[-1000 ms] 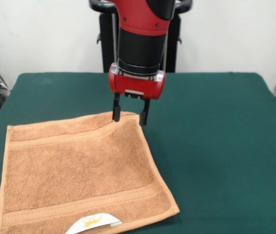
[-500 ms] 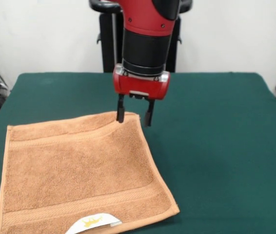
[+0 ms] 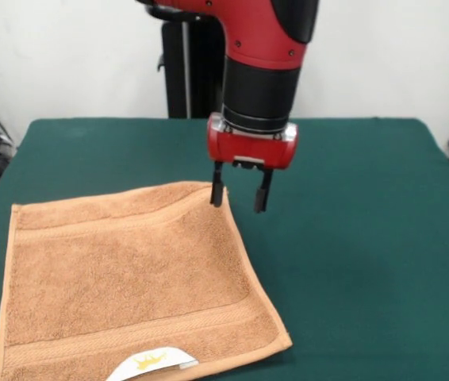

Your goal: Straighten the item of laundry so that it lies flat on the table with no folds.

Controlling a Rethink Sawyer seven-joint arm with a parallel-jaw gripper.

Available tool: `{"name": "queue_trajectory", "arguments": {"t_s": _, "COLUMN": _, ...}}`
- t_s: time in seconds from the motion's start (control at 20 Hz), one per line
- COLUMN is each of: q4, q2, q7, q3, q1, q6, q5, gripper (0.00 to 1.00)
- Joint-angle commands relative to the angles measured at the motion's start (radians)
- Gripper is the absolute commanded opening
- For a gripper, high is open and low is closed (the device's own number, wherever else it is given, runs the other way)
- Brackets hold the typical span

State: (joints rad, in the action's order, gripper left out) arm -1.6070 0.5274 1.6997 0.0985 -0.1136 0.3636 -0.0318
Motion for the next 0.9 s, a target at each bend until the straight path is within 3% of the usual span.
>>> {"name": "queue_trajectory", "arguments": {"t_s": 0.05, "q4": 0.029, "q2": -0.041, "q7": 0.139, "q3": -0.051, "q1": 0.029, "q6": 0.009, "q5": 0.004, "gripper": 1.0}}
{"name": "queue_trajectory", "arguments": {"t_s": 0.9, "q4": -0.018, "q2": 0.021, "q7": 0.076, "q3": -0.075, "q1": -0.034, "q6": 0.053, "q5": -0.013, "gripper": 1.0}}
